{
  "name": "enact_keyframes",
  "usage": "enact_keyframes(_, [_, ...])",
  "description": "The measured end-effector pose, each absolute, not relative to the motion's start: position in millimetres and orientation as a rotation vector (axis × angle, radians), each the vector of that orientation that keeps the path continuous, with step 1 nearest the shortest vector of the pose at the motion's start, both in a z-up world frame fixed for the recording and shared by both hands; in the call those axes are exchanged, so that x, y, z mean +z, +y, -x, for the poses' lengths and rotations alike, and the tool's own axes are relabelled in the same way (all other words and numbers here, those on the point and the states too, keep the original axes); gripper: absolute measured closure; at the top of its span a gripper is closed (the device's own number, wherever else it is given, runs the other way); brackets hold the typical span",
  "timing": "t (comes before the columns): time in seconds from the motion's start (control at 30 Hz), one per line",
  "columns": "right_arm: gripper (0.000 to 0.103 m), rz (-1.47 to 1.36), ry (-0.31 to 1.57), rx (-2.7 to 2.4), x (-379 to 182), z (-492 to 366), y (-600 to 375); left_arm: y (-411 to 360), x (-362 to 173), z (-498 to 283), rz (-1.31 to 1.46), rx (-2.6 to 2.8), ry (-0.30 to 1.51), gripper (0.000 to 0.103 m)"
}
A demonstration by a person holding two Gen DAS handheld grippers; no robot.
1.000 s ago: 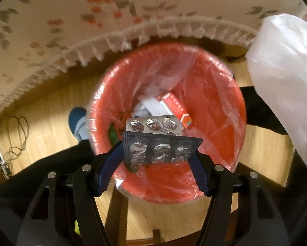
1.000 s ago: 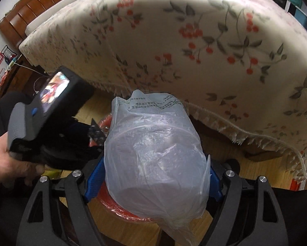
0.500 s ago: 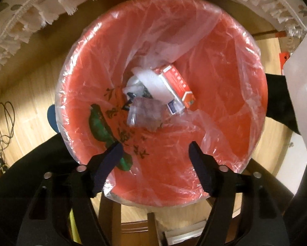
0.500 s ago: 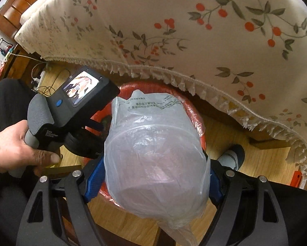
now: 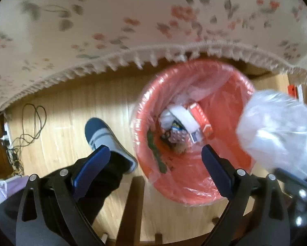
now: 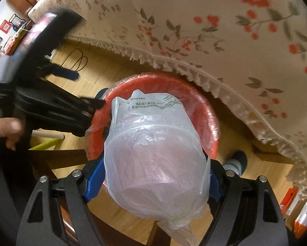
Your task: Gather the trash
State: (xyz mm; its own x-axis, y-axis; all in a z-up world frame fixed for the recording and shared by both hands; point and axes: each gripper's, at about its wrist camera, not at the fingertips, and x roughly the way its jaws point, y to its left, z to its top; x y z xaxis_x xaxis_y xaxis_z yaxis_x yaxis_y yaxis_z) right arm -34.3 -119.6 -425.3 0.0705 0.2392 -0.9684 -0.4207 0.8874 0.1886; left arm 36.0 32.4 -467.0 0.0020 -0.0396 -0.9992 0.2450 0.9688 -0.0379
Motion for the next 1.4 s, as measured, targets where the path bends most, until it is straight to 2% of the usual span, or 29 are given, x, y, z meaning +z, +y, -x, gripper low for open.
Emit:
enact_keyframes(0.27, [0.022,0.226,1.457,0.526,-460.4,28.7,-103.0,35.7,-453.7,-35.6,-0.130,-0.252,1.472,0.009])
enact_keyframes(0.5, [0.021,0.247,1.492,0.516,-483.5,31.6,-103.4,38.6,-447.6,-38.4,-0.123,-0.220,1.472,0.009])
enact_keyframes(0.63, [0.005,0.240,1.481,0.502,-488.5,32.5,-108.7,38.2,-448.9,-38.2,-0.095,-0.243,1.480,0.009])
enact_keyframes(0.77, [0.005,0.238,1.465,0.493,-484.5,32.6,-110.0,35.4,-443.3,-35.4,-0.116,-0.230,1.452,0.009])
enact_keyframes(1.03, [0.005,0.273,1.306,0.457,-408.6,32.9,-108.6,40.5,-410.6,-35.7,-0.028,-0.234,1.403,0.009])
enact_keyframes(1.13, [0.005,0.330,1.277,0.431,-380.0,36.2,-105.9,35.2,-395.3,-30.9,-0.077,-0.237,1.390,0.006])
enact_keyframes(1.4, [0.005,0.296,1.245,0.381,-317.0,68.7,-122.3,28.5,-347.5,-4.7,-0.165,-0.256,1.350,0.006])
